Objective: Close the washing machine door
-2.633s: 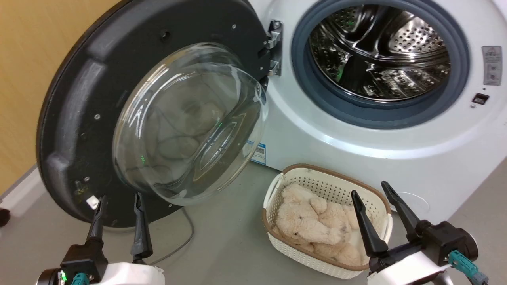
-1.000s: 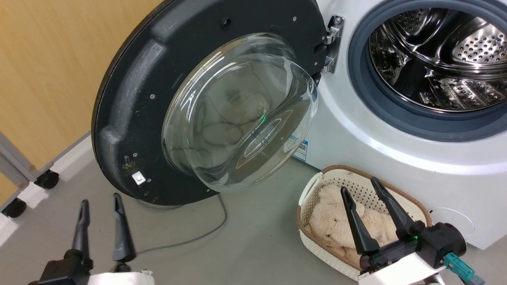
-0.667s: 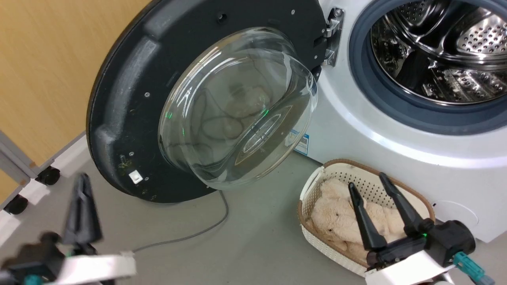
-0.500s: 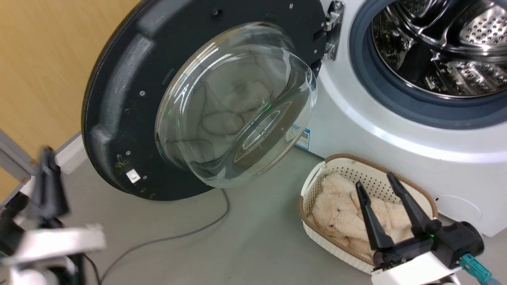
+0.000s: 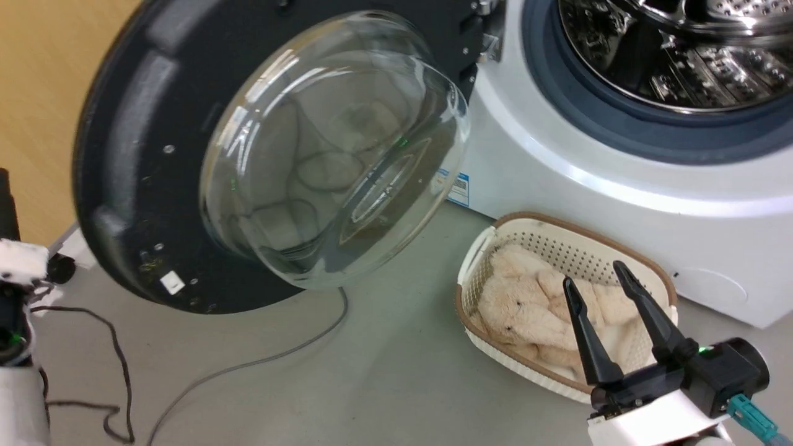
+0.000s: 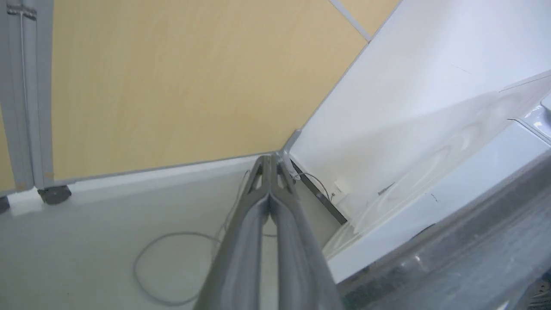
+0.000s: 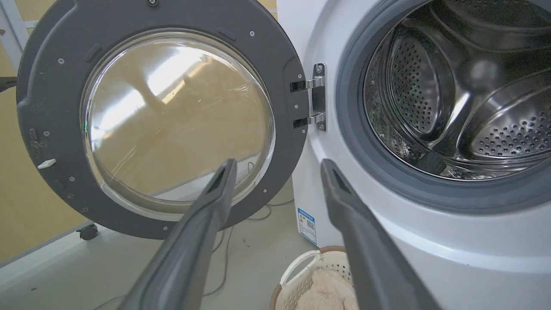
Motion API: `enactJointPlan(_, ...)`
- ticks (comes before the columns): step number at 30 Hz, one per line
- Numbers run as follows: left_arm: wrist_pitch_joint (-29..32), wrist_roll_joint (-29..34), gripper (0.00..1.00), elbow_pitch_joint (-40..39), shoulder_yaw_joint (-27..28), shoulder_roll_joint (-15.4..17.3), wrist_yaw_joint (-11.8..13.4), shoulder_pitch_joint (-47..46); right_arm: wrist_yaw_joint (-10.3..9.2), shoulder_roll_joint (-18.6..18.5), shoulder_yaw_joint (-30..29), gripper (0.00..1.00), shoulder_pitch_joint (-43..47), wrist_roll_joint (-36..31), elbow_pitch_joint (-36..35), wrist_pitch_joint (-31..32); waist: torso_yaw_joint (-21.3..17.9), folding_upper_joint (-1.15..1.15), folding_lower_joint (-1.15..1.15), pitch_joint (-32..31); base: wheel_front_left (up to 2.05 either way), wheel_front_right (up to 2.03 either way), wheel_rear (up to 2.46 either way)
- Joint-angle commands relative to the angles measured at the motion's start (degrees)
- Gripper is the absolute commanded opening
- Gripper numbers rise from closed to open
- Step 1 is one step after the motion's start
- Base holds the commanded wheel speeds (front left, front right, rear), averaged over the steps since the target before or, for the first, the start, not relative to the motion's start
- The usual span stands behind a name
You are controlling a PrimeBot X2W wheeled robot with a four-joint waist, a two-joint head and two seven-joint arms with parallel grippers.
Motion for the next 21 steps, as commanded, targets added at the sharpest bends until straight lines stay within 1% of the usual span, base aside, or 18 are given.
enactJointPlan(1,1.6,-2.3,0.00,1.3,0.0,0.6,-0.2,-1.2,0.03,-0.4,0.1,1.00,-1.0,-0.2,-0.3,-0.2,-0.6,0.00,-0.01,0.7,0.00,0.00,0.00)
enactJointPlan(4,8.9,-10.2,0.00,5.5,0.1,1.3,-0.2,-3.7,0.03,-0.6,0.3,1.00,-1.4,-0.2,-0.2,-0.2,-1.1,0.00,-0.01,1.4,0.00,0.00,0.00)
enactJointPlan(7,15.1,-15.8,0.00,8.3,0.1,2.5,-0.2,-4.4,0.03,-0.7,0.5,1.00,-2.0,-0.2,0.0,-0.2,-1.7,0.00,-0.01,1.8,0.00,0.00,0.00)
enactJointPlan(13,26.8,-27.0,0.00,8.1,0.8,4.3,-0.3,-2.7,0.03,-0.2,0.6,1.00,-2.2,-0.1,0.3,-0.2,-2.6,0.00,-0.01,1.3,0.00,0.00,0.00)
enactJointPlan(15,30.1,-29.7,0.00,7.1,0.9,4.8,-0.3,-1.4,0.03,0.0,0.6,1.00,-2.0,-0.1,0.4,-0.2,-2.8,0.00,-0.01,1.0,0.00,0.00,0.00)
enactJointPlan(17,32.1,-30.4,0.00,5.6,0.1,5.6,-0.3,0.1,0.03,0.1,0.5,1.00,-1.8,0.0,0.5,-0.2,-2.8,0.00,-0.01,0.5,0.00,0.00,0.00)
enactJointPlan(21,36.9,-33.9,0.00,3.2,-0.8,5.2,-0.3,2.1,0.03,0.5,0.4,1.00,-1.2,0.1,0.8,-0.2,-2.8,0.00,-0.01,-0.7,0.00,0.00,0.00)
